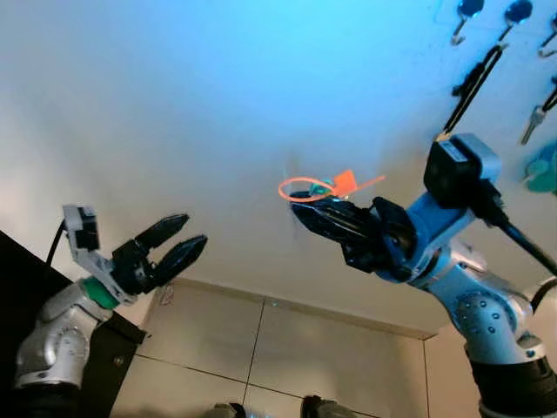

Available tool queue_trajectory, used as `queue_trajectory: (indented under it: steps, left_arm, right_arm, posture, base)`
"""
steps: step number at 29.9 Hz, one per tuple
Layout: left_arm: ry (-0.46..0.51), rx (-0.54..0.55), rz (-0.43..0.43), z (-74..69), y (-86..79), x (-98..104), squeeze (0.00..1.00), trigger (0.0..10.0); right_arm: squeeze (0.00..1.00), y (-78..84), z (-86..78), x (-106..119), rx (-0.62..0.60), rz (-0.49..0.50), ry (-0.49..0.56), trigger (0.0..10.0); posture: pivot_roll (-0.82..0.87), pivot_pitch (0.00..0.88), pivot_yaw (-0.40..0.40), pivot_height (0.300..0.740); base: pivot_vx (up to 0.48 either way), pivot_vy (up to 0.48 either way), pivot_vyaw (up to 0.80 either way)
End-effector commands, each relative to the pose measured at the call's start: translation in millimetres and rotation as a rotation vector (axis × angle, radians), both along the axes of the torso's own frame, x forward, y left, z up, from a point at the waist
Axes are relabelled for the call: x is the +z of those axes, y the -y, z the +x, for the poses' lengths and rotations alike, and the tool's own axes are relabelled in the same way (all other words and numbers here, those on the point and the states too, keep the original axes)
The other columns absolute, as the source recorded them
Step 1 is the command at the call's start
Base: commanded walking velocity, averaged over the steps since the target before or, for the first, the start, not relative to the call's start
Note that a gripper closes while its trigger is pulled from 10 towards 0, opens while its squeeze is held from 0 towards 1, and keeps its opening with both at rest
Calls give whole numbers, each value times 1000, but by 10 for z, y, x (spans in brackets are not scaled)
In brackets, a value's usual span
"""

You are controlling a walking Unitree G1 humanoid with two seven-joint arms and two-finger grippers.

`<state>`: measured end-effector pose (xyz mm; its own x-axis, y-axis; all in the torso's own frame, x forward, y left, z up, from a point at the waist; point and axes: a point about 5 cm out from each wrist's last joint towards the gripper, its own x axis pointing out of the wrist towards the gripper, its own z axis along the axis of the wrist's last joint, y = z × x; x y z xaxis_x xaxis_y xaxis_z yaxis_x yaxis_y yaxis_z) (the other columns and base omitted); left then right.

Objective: Hang keys on a hook

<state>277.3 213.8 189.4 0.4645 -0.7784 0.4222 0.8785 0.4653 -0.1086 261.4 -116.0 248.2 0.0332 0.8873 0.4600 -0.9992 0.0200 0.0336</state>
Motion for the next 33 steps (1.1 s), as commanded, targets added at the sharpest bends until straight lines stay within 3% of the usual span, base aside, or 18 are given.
queue_trajectory:
  steps: [1,4,6,9,11,12,16,18,20,26,33]
  left_arm:
    - [67,-25,-32,-70,-25,223,0,10000]
    - [134,26,2,-90,-110,490,0,10000]
    - [144,48,9,-79,-133,541,0,10000]
    - [206,66,49,-79,-20,725,0,10000]
    - [206,66,49,-79,-20,725,0,10000]
    - [213,36,65,-98,90,777,1000,10000]
    - [209,-31,129,-157,275,769,1000,10000]
    - [209,-31,129,-157,275,769,1000,10000]
    - [203,-68,140,-190,398,778,1000,10000]
    - [194,-131,131,-256,517,791,1000,10000]
    - [196,-142,132,-277,585,801,1000,10000]
  right_arm:
    - [0,8,-45,35,30,9,18,0]
    - [0,19,-52,50,42,7,21,0]
    - [0,20,-52,54,44,7,22,0]
    - [0,19,-36,67,39,4,27,0]
    - [0,19,-36,67,39,4,27,0]
    - [0,22,-1,73,14,7,29,0]
    - [0,25,61,102,-35,30,29,0]
    - [0,25,61,102,-35,30,29,0]
    - [0,21,100,131,-69,54,33,0]
    - [0,42,185,193,-131,95,39,0]
    - [0,3,212,187,-140,76,41,0]
  posture:
    - [-24,137,63,740]
    - [-24,137,63,740]
    - [-24,137,63,740]
    - [-19,136,61,740]
    - [-19,136,61,740]
    - [-19,136,63,740]
    - [-20,135,64,740]
    - [-20,135,64,740]
    - [-23,131,66,740]
    - [-21,124,65,740]
    - [-18,118,65,740]
  base:
    - [0,0,0]
    - [0,0,0]
    - [0,0,0]
    - [0,0,0]
    - [0,0,0]
    - [0,0,0]
    - [0,0,0]
    - [0,0,0]
    - [0,0,0]
    - [0,0,0]
    - [0,0,0]
